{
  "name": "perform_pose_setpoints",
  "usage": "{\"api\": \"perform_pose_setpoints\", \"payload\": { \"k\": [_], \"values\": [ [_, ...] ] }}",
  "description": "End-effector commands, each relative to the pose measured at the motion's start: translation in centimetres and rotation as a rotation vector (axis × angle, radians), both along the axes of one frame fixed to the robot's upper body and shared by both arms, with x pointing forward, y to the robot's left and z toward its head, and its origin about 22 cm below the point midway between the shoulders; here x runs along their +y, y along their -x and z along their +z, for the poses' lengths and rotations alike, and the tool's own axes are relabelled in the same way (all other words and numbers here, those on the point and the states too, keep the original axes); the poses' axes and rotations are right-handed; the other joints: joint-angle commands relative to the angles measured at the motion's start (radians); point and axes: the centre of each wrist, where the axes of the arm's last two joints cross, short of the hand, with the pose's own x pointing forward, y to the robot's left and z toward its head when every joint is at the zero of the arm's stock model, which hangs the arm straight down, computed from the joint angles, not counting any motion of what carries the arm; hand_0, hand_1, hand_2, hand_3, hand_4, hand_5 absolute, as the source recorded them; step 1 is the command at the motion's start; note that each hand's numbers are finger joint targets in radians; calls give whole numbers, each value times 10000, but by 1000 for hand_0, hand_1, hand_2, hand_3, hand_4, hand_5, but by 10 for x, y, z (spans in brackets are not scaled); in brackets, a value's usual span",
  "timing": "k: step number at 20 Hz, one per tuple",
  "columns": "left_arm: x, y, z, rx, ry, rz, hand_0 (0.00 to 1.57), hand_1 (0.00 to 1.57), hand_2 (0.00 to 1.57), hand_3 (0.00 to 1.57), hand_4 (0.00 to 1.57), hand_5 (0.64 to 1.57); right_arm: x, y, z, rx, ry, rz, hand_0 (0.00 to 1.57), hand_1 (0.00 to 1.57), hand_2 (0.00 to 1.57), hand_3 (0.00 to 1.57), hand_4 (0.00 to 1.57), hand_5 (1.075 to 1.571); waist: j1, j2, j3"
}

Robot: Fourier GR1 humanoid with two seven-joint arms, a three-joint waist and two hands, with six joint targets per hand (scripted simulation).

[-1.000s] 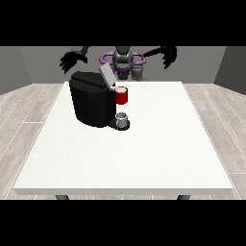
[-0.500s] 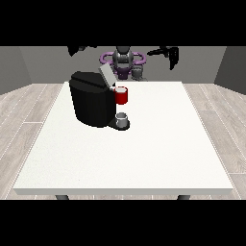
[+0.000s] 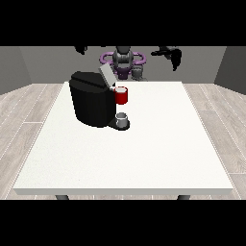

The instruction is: Insert the coffee pod into the coffee machine and close the lid

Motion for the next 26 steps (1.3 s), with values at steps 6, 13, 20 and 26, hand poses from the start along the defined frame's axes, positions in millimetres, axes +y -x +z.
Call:
{"api": "perform_pose_setpoints", "payload": {
  "k": [6, 13, 20, 26],
  "values": [
    [6, 24, 12, 82, 237, 348, 0, 0, 0, 0, 0, 1571, 30, -15, 7, 52, -11, 606, 0, 0, 0, 0, 0, 1571, 203, 481, 2],
    [5, 43, 21, -413, 182, 439, 0, 0, 0, 0, 0, 1571, 11, -39, 18, 180, -507, 620, 0, 0, 0, 0, 0, 1571, 48, 1208, 1],
    [26, 46, 34, -1146, 172, 768, 0, 0, 0, 0, 0, 1571, 12, -52, 9, -372, -286, 903, 0, 0, 0, 0, 0, 1571, -141, 2135, 1],
    [2, 49, 50, -1416, 17, 607, 0, 0, 0, 0, 0, 1571, 18, -75, 24, -417, 183, 917, 0, 0, 0, 0, 0, 1571, 233, 2208, 2]
  ]
}}
